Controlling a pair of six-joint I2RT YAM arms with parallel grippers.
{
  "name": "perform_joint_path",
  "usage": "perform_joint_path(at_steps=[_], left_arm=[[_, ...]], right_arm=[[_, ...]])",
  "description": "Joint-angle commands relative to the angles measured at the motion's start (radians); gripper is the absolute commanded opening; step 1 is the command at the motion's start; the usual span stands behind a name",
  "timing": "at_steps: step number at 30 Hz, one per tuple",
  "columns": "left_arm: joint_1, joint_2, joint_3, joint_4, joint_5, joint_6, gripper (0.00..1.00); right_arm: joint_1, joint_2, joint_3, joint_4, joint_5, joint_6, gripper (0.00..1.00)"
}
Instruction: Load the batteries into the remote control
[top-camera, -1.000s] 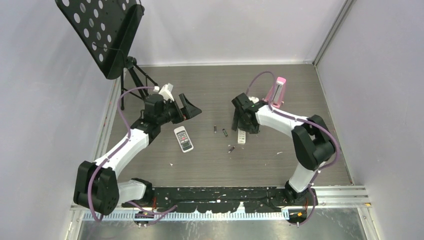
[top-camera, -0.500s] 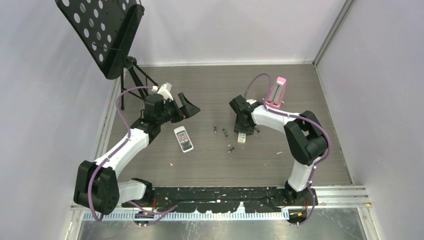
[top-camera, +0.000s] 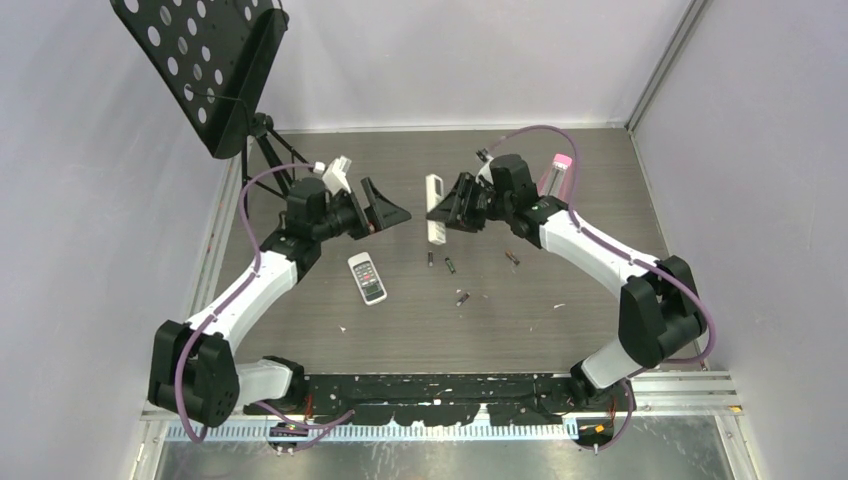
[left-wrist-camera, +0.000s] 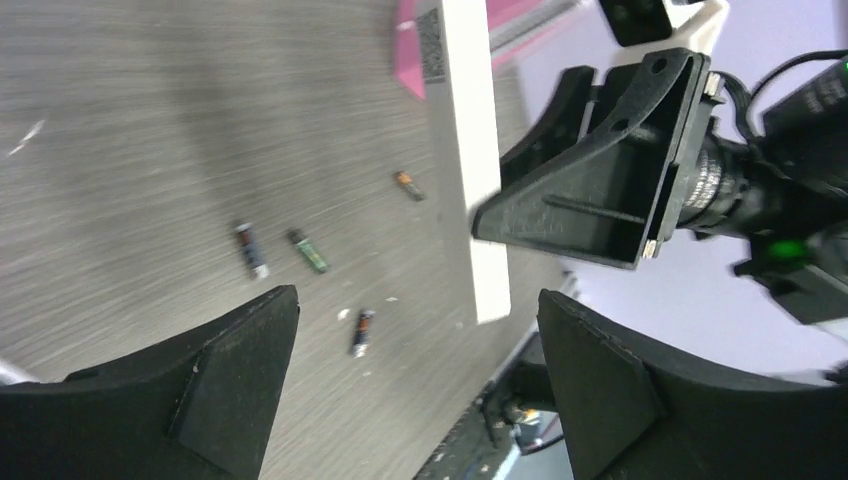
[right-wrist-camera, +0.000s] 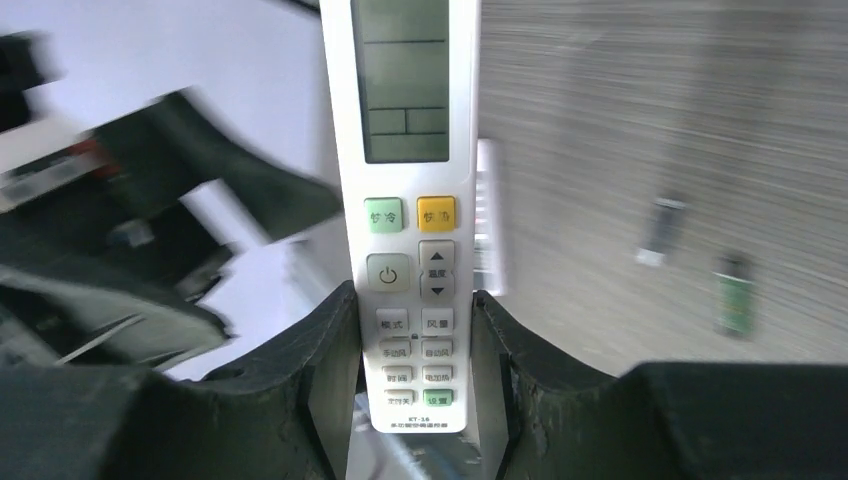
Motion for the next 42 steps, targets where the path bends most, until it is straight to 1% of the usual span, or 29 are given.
perform_joint_path(at_steps=[1,4,7,11,14,19,22,25,28,29,31,32,33,34,35,36,37,38,39,40,42], left_arm=[[-0.002,-0.001,0.09,0.18,0.193,-0.156,0.92],[-0.002,0.01,0.092,0.33,0.272,-0.26,0.93],[-0.002,0.023,0.085,0.418,0.295,-0.356,0.93],[-0.002,0.036,0.079,0.452,0.288,-0.417,0.9],[-0.002,0.036,0.072,0.465,0.277,-0.438,0.84],[-0.002,0.015,0.07,0.458,0.238,-0.449,0.62],[-0.002,0.007,0.057,0.451,0.222,-0.449,0.54],[-0.002,0.01,0.045,0.447,0.214,-0.458,0.51],[-0.002,0.02,0.038,0.467,0.209,-0.474,0.4],[-0.002,0.021,0.037,0.468,0.207,-0.477,0.33],[-0.002,0.026,0.036,0.457,0.196,-0.48,0.11],[-0.002,0.027,0.035,0.447,0.188,-0.478,0.02],[-0.002,0.026,0.033,0.429,0.175,-0.473,0.0],[-0.002,0.022,0.033,0.393,0.154,-0.462,0.0],[-0.002,0.017,0.036,0.341,0.128,-0.444,0.0],[-0.002,0.01,0.042,0.263,0.076,-0.418,0.0],[-0.002,-0.001,0.051,0.177,0.025,-0.393,0.0],[-0.002,-0.008,0.06,0.087,-0.029,-0.365,0.0],[-0.002,-0.014,0.068,0.001,-0.093,-0.345,0.0],[-0.002,-0.021,0.073,-0.069,-0.154,-0.335,0.0],[-0.002,-0.03,0.071,-0.155,-0.249,-0.332,0.0]], right_arm=[[0.007,-0.051,-0.013,0.413,-0.371,0.254,0.15],[0.011,-0.047,-0.01,0.539,-0.416,0.356,0.16],[0.024,-0.031,-0.009,0.628,-0.468,0.421,0.15],[0.029,-0.012,-0.024,0.739,-0.521,0.483,0.16],[0.033,-0.005,-0.026,0.773,-0.555,0.495,0.16],[0.035,0.001,-0.042,0.771,-0.592,0.488,0.15],[0.035,0.004,-0.052,0.77,-0.598,0.484,0.16],[0.037,0.007,-0.057,0.779,-0.604,0.486,0.16],[0.038,0.006,-0.061,0.781,-0.609,0.482,0.16],[0.038,0.009,-0.059,0.777,-0.612,0.48,0.16],[0.038,0.013,-0.057,0.759,-0.611,0.474,0.17],[0.038,0.011,-0.058,0.741,-0.61,0.446,0.19],[0.038,0.006,-0.063,0.7,-0.599,0.41,0.22],[0.038,-0.005,-0.069,0.642,-0.572,0.353,0.3],[0.038,-0.021,-0.071,0.567,-0.529,0.291,0.39],[0.039,-0.039,-0.07,0.487,-0.474,0.221,0.51],[0.042,-0.062,-0.068,0.409,-0.392,0.151,0.61],[0.049,-0.079,-0.069,0.354,-0.32,0.095,0.68],[0.059,-0.099,-0.071,0.304,-0.245,0.045,0.74],[0.074,-0.115,-0.078,0.276,-0.166,0.004,0.78],[0.114,-0.147,-0.102,0.273,-0.028,-0.05,0.81]])
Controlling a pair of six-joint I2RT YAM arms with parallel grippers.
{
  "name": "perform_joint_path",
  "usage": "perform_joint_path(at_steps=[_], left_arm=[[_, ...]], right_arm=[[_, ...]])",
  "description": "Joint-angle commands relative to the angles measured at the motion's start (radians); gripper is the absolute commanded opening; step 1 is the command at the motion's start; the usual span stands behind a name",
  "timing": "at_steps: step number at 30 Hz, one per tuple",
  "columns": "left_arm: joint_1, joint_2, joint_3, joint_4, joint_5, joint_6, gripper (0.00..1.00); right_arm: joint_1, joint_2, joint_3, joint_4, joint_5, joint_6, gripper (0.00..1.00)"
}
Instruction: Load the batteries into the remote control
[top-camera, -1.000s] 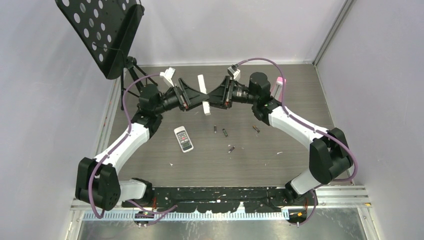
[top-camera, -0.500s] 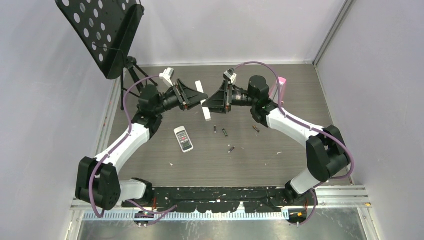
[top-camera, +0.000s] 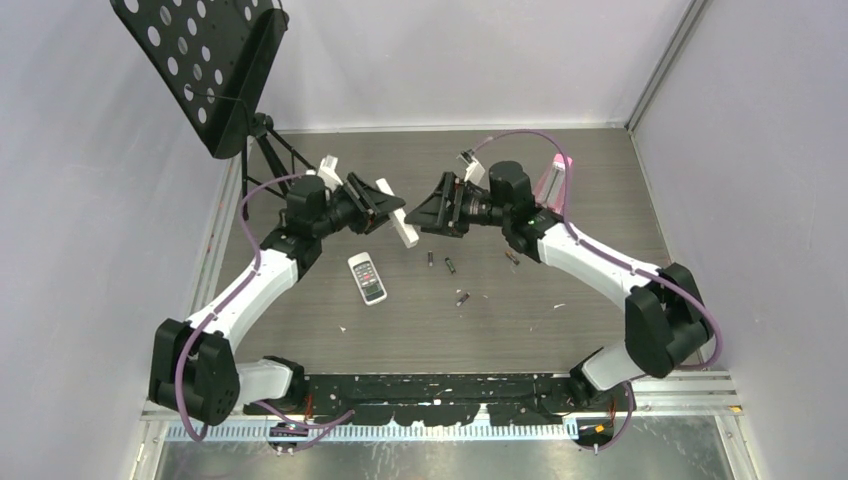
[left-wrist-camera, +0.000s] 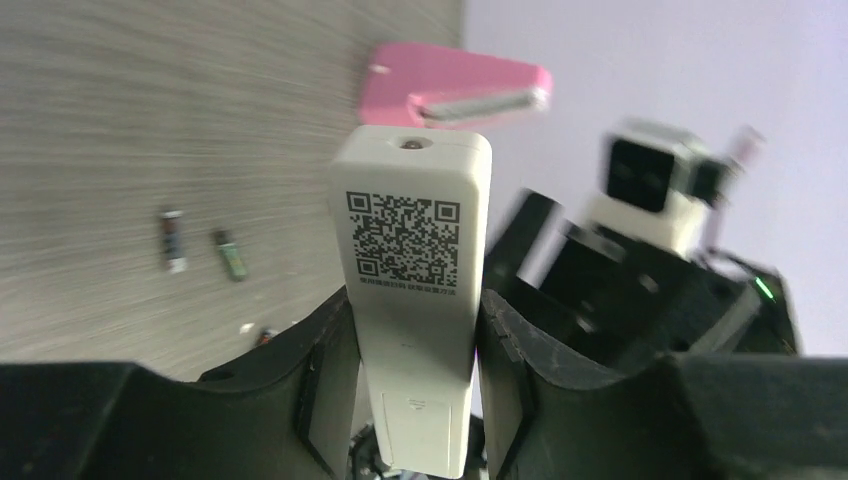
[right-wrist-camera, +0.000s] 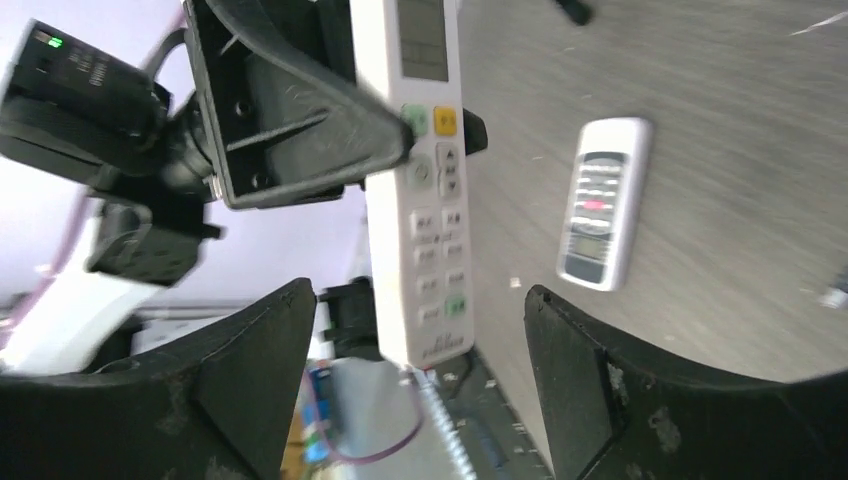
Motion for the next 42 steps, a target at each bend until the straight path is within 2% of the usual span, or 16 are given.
perform_joint_path(at_steps=[1,7,9,16,28,30,34,35,37,40,42], left_arm=[[0.0,-0.049,0.03,-0.282,-0.274,0.064,0.0],[0.0,-0.033,0.038,-0.364,-0.341,0.024,0.0],[0.0,-0.026,0.039,-0.378,-0.342,0.013,0.0],[0.0,-0.022,0.035,-0.39,-0.33,-0.019,0.0],[0.0,-0.019,0.033,-0.395,-0.287,-0.046,0.0],[0.0,-0.021,0.034,-0.397,-0.281,-0.048,0.0],[0.0,-0.026,0.031,-0.367,-0.253,-0.031,0.0],[0.0,-0.026,0.027,-0.334,-0.232,-0.016,0.03],[0.002,-0.025,0.014,-0.211,-0.164,0.019,0.2],[0.003,-0.039,-0.005,-0.094,-0.082,0.062,0.56],[0.01,-0.051,-0.012,-0.058,-0.052,0.091,0.74]], right_arm=[[0.084,-0.115,-0.038,-0.12,0.362,-0.246,0.82],[0.26,-0.12,-0.065,-0.097,0.73,-0.409,0.82],[0.294,-0.088,-0.053,-0.088,0.79,-0.424,0.79],[0.327,0.037,0.029,-0.095,0.803,-0.414,0.59],[0.344,0.124,0.039,0.035,0.737,-0.35,0.39],[0.342,0.12,0.032,0.056,0.712,-0.34,0.3],[0.342,0.094,0.019,0.081,0.646,-0.318,0.06],[0.34,0.083,0.013,0.083,0.638,-0.31,0.01],[0.329,0.052,-0.001,0.089,0.62,-0.291,0.0],[0.292,-0.007,-0.025,0.109,0.579,-0.249,0.01],[0.253,-0.047,-0.035,0.114,0.543,-0.218,0.0]])
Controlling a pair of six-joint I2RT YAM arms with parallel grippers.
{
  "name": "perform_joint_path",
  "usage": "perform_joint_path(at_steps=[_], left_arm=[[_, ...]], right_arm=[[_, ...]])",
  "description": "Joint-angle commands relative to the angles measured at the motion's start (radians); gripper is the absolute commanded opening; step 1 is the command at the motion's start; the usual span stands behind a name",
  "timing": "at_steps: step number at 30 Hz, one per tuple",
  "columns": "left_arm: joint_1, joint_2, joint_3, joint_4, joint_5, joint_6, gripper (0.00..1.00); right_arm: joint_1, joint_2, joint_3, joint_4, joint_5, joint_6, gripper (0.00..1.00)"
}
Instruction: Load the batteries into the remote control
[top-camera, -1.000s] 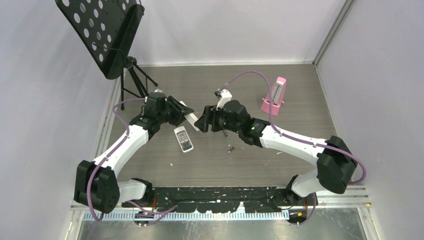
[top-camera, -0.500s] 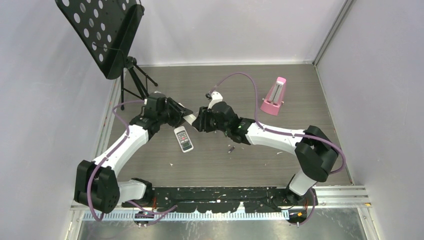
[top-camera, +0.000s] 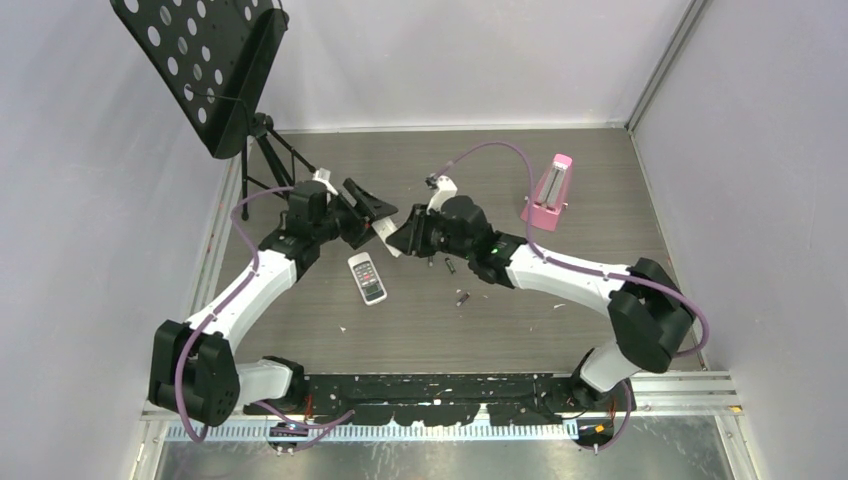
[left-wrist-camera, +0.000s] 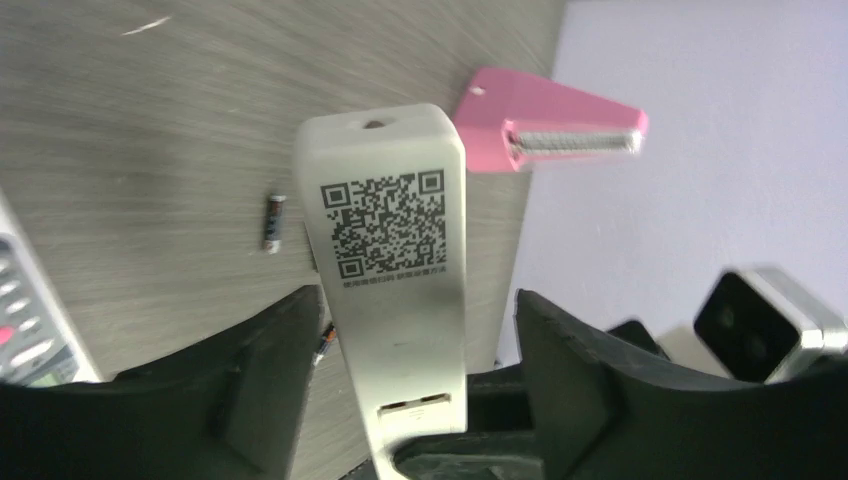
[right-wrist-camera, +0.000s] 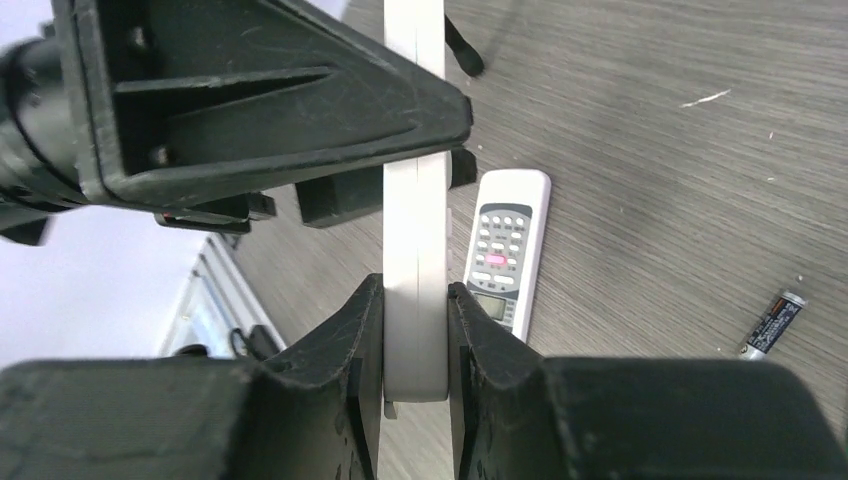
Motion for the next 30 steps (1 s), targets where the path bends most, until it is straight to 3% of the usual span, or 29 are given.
perform_joint_path(at_steps=[1,4,8,12,17,20,23,30], left_arm=[[0.002,-0.047,-0.008,0.244,0.176,0.075,0.81],[0.021,-0.053,-0.007,0.277,0.219,0.106,0.99],[0.059,-0.043,-0.02,0.413,0.329,0.074,1.0],[0.077,-0.02,-0.058,0.662,0.446,-0.067,1.0],[0.077,0.039,-0.1,0.939,0.506,-0.209,1.0],[0.077,0.075,-0.105,1.005,0.514,-0.255,0.97],[0.075,0.11,-0.104,1.011,0.502,-0.268,0.85],[0.075,0.173,-0.093,1.078,0.481,-0.288,0.3]], right_arm=[[-0.066,-0.128,-0.018,0.117,-0.106,0.097,0.0],[-0.126,-0.195,-0.038,0.134,-0.167,0.133,0.0],[-0.201,-0.247,-0.074,0.186,-0.282,0.197,0.0],[-0.266,-0.253,-0.122,0.329,-0.41,0.32,0.0],[-0.287,-0.207,-0.141,0.48,-0.491,0.457,0.0],[-0.287,-0.164,-0.146,0.541,-0.512,0.513,0.0],[-0.286,-0.123,-0.14,0.569,-0.529,0.556,0.0],[-0.287,-0.051,-0.135,0.52,-0.513,0.565,0.0]])
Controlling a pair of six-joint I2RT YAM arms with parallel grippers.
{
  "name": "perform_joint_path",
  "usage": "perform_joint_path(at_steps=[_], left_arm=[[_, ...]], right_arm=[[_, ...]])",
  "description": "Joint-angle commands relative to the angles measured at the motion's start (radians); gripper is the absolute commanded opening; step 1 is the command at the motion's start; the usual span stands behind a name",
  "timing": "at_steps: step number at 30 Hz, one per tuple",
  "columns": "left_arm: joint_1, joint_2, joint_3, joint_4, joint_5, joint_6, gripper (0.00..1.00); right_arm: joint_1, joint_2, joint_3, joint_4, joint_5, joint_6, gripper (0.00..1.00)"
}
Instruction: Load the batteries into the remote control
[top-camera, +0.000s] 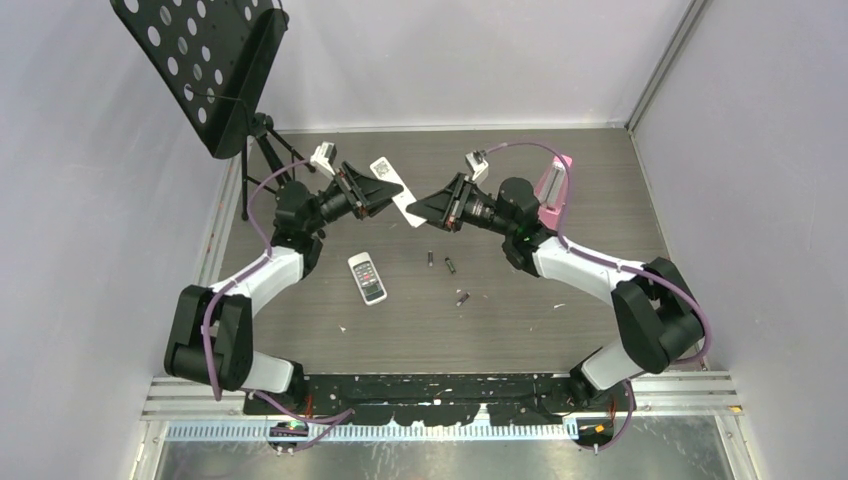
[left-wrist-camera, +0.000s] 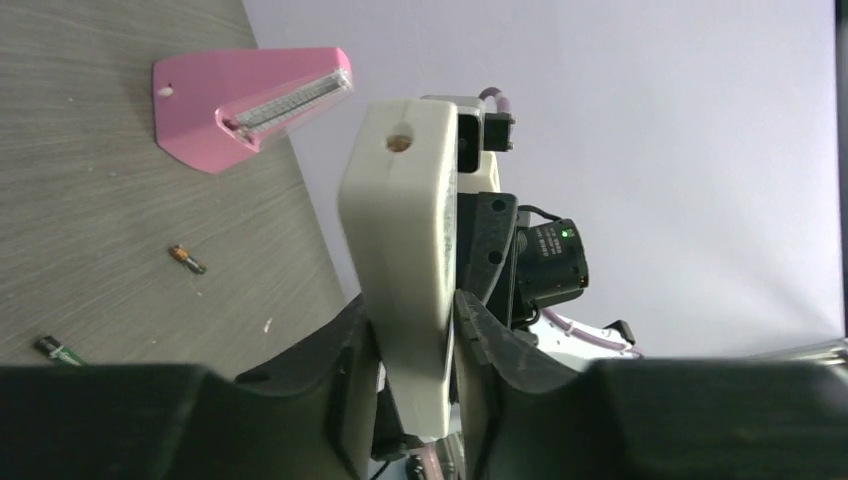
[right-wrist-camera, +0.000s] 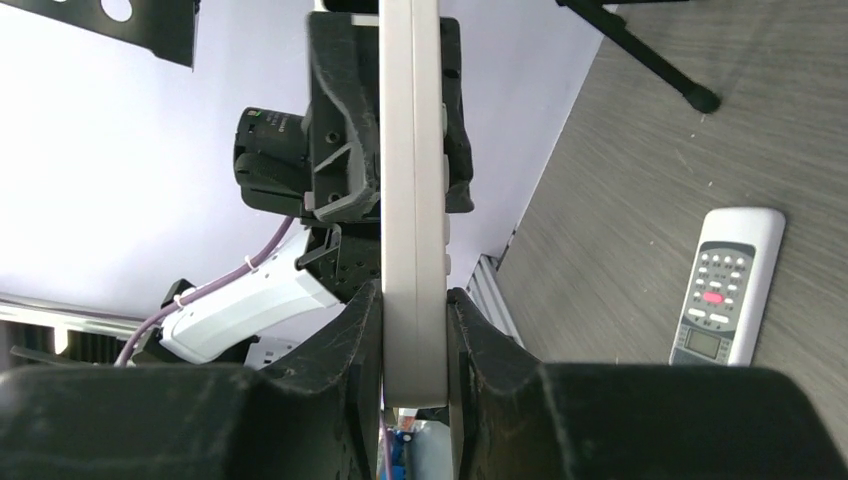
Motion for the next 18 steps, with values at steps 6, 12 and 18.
perform_joint_path(at_steps=[6,12,18], left_arm=[[-0.001,0.072,-0.014,0.11,-0.016,0.027,0.0],[-0.005,0.108,-0.015,0.114,-0.076,0.039,0.0],[-0.039,0.125,0.017,0.096,-0.13,0.061,0.0]], right_arm=[[-0.008,0.068,0.001,-0.046,0.033,-0.021,0.02],[-0.051,0.125,-0.096,0.011,0.087,0.021,0.34],[-0.068,0.146,-0.167,0.075,0.119,0.067,0.51]])
